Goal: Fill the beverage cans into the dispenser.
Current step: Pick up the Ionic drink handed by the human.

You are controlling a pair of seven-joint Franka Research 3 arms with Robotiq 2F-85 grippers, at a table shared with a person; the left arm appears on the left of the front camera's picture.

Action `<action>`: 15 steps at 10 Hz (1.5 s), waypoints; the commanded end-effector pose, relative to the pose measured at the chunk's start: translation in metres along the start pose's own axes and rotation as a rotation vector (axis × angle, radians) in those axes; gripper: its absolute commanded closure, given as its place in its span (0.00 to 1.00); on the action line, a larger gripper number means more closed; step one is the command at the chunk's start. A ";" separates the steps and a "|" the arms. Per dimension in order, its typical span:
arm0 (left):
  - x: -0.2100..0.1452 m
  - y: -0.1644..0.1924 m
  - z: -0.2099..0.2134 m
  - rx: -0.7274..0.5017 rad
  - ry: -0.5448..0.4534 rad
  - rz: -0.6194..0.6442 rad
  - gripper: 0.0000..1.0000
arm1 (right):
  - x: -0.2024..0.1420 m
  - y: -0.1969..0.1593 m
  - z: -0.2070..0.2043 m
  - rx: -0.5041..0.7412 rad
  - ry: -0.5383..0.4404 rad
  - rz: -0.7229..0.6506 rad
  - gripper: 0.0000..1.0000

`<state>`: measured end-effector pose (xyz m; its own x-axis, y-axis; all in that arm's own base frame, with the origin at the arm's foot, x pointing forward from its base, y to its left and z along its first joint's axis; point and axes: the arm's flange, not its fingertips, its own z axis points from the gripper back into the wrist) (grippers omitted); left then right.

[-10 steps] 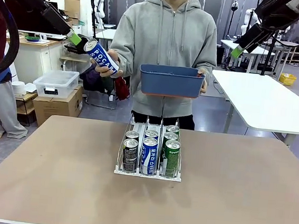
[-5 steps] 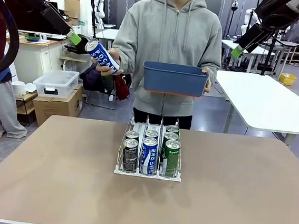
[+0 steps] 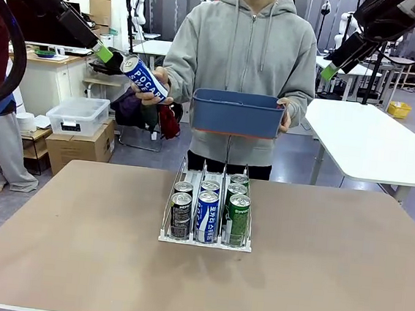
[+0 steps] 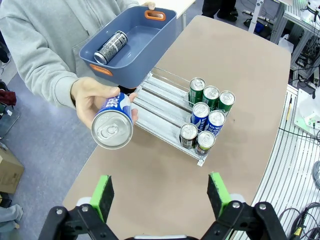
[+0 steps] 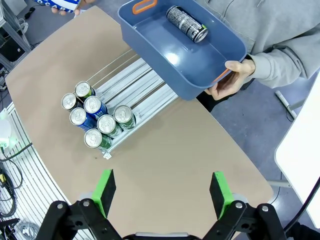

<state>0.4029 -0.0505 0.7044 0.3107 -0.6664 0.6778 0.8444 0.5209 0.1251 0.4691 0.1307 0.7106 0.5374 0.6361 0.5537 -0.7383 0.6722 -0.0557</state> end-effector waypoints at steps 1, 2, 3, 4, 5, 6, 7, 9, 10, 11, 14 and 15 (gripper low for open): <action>-0.001 0.001 0.000 0.005 0.001 0.005 0.00 | -0.003 0.001 0.001 0.000 0.001 0.000 0.00; -0.001 0.001 0.000 0.005 0.001 0.005 0.00 | -0.003 0.001 0.001 0.000 0.001 0.000 0.00; -0.001 0.001 0.000 0.005 0.001 0.005 0.00 | -0.003 0.001 0.001 0.000 0.001 0.000 0.00; -0.001 0.001 0.000 0.005 0.001 0.005 0.00 | -0.003 0.001 0.001 0.000 0.001 0.000 0.00; -0.001 0.001 0.000 0.005 0.001 0.005 0.00 | -0.003 0.001 0.001 0.000 0.001 0.000 0.00; -0.001 0.001 0.000 0.005 0.001 0.005 0.00 | -0.003 0.001 0.001 0.000 0.001 0.000 0.00; -0.001 0.001 0.000 0.005 0.001 0.005 0.00 | -0.003 0.001 0.001 0.000 0.001 0.000 0.00; 0.002 0.005 -0.006 0.104 0.049 0.028 0.00 | -0.003 0.001 0.001 0.000 0.001 0.000 0.00; 0.002 0.009 -0.014 0.224 0.057 0.061 0.00 | -0.003 0.001 0.001 0.000 0.001 0.000 0.00; 0.001 0.009 -0.018 0.251 0.054 0.070 0.00 | -0.003 0.001 0.001 0.000 0.001 0.000 0.00; -0.004 0.014 -0.035 0.276 0.029 0.084 0.00 | -0.003 0.001 0.001 0.000 0.001 0.000 0.00; -0.006 0.016 -0.040 0.240 0.005 0.098 0.00 | -0.003 0.001 0.001 0.000 0.001 0.000 0.00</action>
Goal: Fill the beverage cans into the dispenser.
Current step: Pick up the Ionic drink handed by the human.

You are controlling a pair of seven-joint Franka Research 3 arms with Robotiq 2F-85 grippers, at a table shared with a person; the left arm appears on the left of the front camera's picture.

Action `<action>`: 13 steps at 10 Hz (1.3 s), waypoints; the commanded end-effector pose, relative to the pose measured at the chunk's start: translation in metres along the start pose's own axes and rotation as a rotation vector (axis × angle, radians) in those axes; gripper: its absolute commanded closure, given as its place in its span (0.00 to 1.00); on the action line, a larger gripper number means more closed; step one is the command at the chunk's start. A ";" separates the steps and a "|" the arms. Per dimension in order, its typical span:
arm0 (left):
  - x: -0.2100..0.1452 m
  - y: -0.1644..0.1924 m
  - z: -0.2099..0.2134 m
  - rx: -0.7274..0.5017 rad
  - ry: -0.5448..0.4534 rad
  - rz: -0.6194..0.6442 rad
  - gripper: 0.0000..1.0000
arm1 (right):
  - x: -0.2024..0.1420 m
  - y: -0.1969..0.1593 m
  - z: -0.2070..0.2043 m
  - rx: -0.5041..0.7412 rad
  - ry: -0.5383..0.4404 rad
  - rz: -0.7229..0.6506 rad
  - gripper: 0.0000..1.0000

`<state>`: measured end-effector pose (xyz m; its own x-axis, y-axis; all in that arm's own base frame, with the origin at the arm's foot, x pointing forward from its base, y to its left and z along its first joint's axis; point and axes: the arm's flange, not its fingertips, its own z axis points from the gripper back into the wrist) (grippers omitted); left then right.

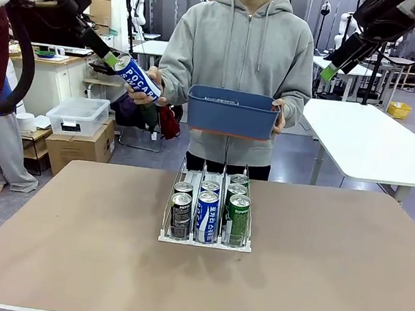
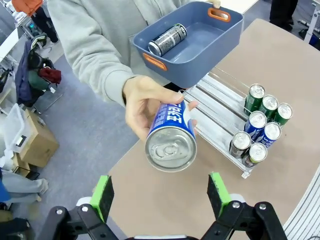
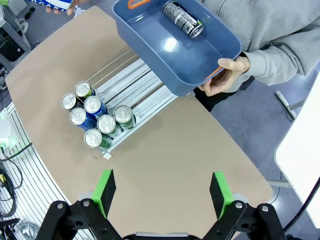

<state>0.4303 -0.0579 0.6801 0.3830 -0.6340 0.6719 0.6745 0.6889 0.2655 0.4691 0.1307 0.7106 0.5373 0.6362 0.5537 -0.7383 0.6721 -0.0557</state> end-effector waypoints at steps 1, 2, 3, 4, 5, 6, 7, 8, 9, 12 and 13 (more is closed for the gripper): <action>-0.004 0.000 -0.013 -0.058 -0.047 0.055 0.00 | -0.003 0.001 0.001 0.000 0.000 0.000 0.00; -0.007 0.004 -0.016 -0.077 -0.069 0.060 0.00 | -0.003 0.001 0.001 0.000 0.000 0.000 0.00; -0.008 0.006 -0.022 -0.085 -0.099 0.073 0.00 | -0.003 0.001 0.001 0.000 0.000 0.000 0.00; -0.010 0.008 -0.026 -0.065 -0.117 0.072 0.00 | -0.003 0.001 0.001 0.000 0.000 0.000 0.00; -0.010 0.008 -0.032 -0.053 -0.140 0.061 0.00 | -0.003 0.001 0.001 0.000 0.000 0.000 0.00; -0.011 0.006 -0.038 -0.043 -0.146 0.069 0.00 | -0.003 0.001 0.001 0.000 0.000 0.000 0.00; -0.009 0.004 -0.047 -0.053 -0.146 0.076 0.00 | -0.003 0.001 0.001 0.000 0.000 0.000 0.00; -0.007 0.005 -0.053 -0.067 -0.145 0.070 0.00 | -0.003 0.001 0.001 0.000 0.000 0.000 0.00; -0.005 0.004 -0.057 -0.064 -0.147 0.068 0.00 | -0.003 0.001 0.001 0.000 0.000 0.000 0.00; -0.006 0.005 -0.065 -0.050 -0.158 0.065 0.00 | -0.003 0.001 0.001 0.000 0.000 0.000 0.00; -0.006 0.004 -0.066 -0.036 -0.141 0.059 0.00 | -0.003 0.001 0.001 0.000 0.000 0.000 0.00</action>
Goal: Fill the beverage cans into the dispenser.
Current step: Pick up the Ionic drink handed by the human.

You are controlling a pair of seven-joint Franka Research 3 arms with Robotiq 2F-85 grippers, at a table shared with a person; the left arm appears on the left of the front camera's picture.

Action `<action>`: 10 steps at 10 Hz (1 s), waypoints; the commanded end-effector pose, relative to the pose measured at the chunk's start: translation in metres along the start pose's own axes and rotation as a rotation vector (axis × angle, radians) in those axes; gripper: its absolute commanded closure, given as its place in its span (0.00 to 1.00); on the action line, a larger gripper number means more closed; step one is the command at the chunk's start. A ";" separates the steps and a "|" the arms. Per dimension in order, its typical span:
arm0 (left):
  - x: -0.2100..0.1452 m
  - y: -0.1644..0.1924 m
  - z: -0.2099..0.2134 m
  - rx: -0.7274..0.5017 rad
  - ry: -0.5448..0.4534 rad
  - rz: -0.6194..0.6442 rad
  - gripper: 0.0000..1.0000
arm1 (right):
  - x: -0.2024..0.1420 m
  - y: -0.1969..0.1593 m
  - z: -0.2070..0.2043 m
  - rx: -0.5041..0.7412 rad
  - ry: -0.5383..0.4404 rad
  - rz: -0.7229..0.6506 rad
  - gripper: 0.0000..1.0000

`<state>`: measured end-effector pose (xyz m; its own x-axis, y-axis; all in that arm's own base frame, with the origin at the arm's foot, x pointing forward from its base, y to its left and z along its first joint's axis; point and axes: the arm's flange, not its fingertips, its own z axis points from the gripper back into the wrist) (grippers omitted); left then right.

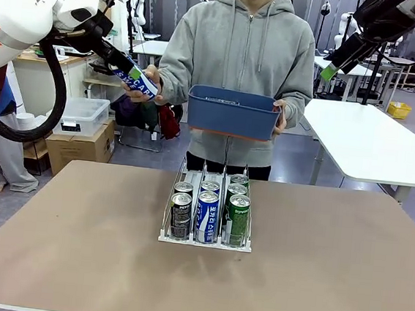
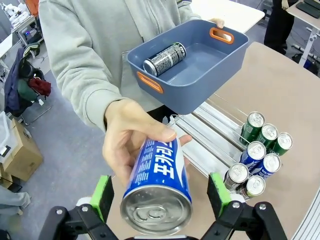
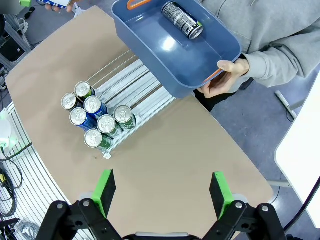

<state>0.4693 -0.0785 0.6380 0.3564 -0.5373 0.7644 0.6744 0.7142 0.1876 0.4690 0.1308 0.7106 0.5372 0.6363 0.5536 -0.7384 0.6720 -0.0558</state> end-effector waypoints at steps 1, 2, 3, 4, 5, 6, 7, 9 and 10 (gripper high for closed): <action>0.000 0.000 0.000 -0.003 0.001 0.001 0.00 | -0.003 0.001 0.001 0.000 0.000 -0.001 0.00; 0.000 0.000 0.000 -0.003 0.001 0.001 0.00 | -0.003 0.001 0.001 0.000 0.000 -0.001 0.00; 0.000 0.000 0.000 -0.003 0.001 0.001 0.00 | -0.003 0.001 0.001 0.000 0.000 -0.001 0.00; 0.000 0.000 0.000 -0.003 0.001 0.001 0.00 | -0.003 0.001 0.001 0.000 0.000 -0.001 0.00; 0.001 -0.002 0.000 -0.002 0.000 0.000 0.00 | -0.003 0.001 0.001 0.000 0.000 -0.001 0.00; -0.002 0.001 -0.002 -0.016 0.011 -0.006 0.46 | -0.003 0.001 0.001 0.000 0.000 -0.001 0.00; -0.003 0.002 -0.002 -0.005 0.026 0.008 0.60 | -0.003 0.001 0.001 0.000 0.000 -0.001 0.00; -0.003 0.002 -0.002 0.004 0.038 0.001 1.00 | -0.003 0.001 0.001 0.000 0.000 -0.001 0.00; -0.002 0.002 0.000 0.009 0.043 -0.003 1.00 | -0.003 0.001 0.001 0.000 0.000 -0.001 0.00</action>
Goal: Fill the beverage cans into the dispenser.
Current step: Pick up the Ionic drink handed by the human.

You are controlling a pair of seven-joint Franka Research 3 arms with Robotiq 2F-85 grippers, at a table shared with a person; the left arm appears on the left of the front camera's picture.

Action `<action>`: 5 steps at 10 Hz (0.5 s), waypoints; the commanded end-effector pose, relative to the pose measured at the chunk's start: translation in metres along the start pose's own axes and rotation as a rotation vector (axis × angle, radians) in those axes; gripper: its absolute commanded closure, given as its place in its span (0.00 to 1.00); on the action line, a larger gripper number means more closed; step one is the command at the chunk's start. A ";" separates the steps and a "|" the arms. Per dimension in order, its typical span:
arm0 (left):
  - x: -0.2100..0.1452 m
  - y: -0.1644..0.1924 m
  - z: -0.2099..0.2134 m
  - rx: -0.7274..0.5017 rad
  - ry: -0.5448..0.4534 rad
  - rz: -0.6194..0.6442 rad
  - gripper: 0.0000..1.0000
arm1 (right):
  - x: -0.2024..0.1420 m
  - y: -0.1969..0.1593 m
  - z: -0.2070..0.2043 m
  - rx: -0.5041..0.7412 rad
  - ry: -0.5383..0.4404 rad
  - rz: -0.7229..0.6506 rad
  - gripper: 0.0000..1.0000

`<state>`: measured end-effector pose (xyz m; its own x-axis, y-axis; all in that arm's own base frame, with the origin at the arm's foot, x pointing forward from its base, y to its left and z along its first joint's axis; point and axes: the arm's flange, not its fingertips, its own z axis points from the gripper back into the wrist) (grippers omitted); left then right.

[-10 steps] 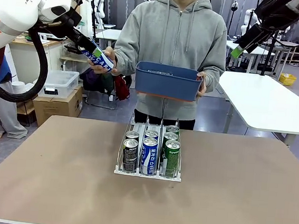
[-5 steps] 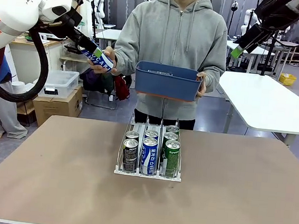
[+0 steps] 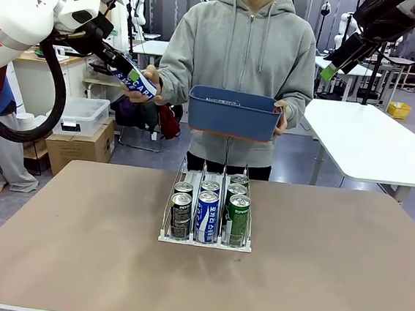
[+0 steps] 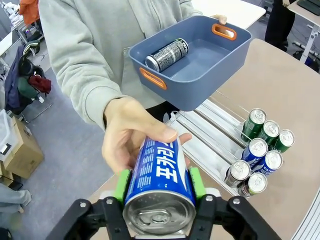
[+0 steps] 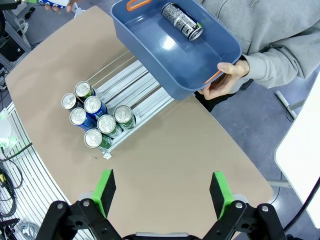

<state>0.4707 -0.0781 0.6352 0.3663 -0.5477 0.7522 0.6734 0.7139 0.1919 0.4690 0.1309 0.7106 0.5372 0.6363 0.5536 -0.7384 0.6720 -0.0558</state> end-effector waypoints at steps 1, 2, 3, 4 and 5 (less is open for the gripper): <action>0.000 0.001 0.003 0.014 0.028 -0.003 0.89 | -0.003 0.001 0.001 0.000 0.000 -0.001 0.00; -0.001 0.001 0.005 0.015 0.036 -0.004 0.98 | -0.003 0.001 0.001 0.000 0.000 -0.001 0.00; -0.001 0.001 0.007 0.011 0.034 0.000 1.00 | -0.003 0.001 0.001 0.000 0.000 -0.001 0.00; 0.000 0.001 0.009 0.004 0.033 -0.011 1.00 | -0.003 0.001 0.001 0.000 0.000 -0.001 0.00; 0.001 0.000 0.011 0.022 0.030 -0.023 1.00 | -0.003 0.001 0.001 0.000 0.000 -0.001 0.00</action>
<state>0.4689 -0.0775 0.6377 0.3645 -0.5673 0.7385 0.6724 0.7090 0.2127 0.4690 0.1308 0.7106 0.5372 0.6363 0.5536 -0.7384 0.6720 -0.0558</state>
